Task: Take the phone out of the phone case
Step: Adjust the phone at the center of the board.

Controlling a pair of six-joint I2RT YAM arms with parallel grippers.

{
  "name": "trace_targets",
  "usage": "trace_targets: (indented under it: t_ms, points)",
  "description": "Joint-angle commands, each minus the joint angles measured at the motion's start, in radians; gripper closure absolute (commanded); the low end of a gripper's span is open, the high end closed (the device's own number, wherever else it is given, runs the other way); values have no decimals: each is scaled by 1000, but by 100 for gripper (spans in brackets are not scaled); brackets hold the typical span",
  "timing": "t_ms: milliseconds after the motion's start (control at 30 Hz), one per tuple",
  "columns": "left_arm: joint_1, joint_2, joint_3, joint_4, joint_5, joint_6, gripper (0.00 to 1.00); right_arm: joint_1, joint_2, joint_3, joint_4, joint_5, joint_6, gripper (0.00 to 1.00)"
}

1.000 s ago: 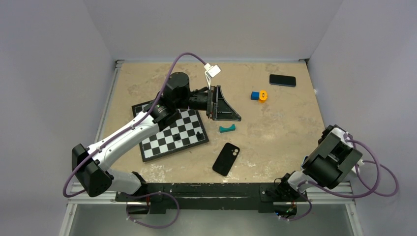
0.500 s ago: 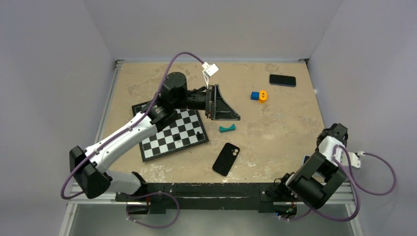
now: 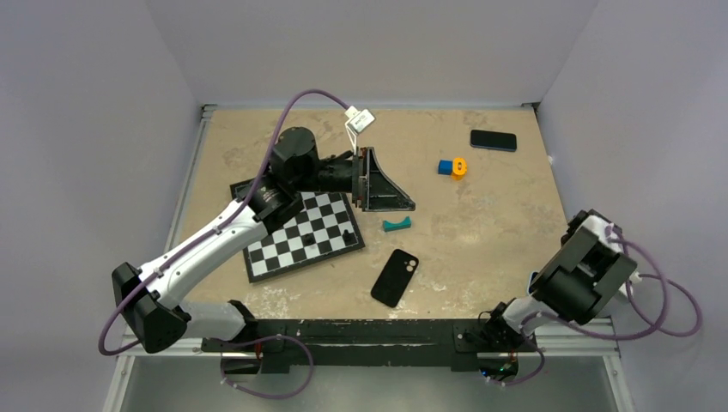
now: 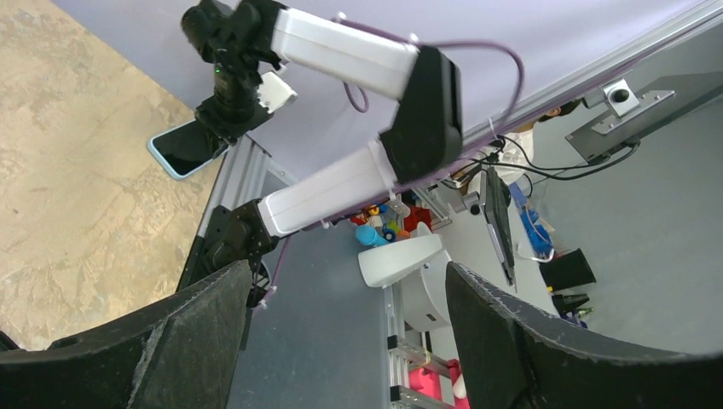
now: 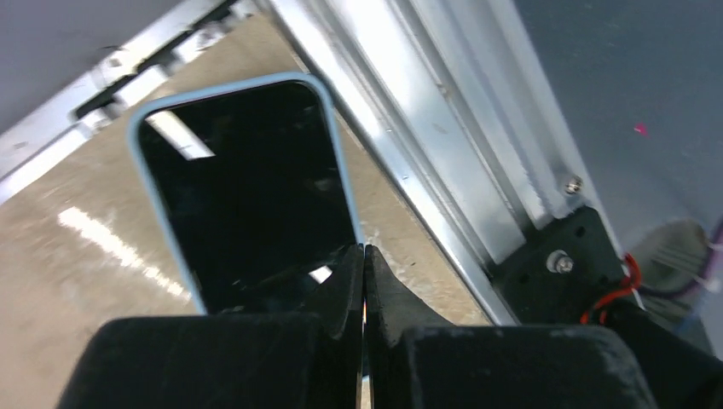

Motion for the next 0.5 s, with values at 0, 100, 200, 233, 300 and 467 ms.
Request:
trace_targets:
  t_ms: [0,100,200,233,300,467]
  points:
    - [5,-35,-2,28,3,7,12,-22,215,126,-285,87,230,100]
    - [5,-7,8,50,14,-5,12,-42,266,128,-267,82,224,100]
    - [5,24,29,69,33,-22,12,-54,193,77,-173,66,146,100]
    - [5,32,32,75,37,-28,13,-56,171,63,-147,62,126,100]
    - [5,45,36,98,43,-48,13,-60,141,47,-119,58,113,100]
    - [5,45,30,131,44,-76,13,-66,144,41,-69,37,55,100]
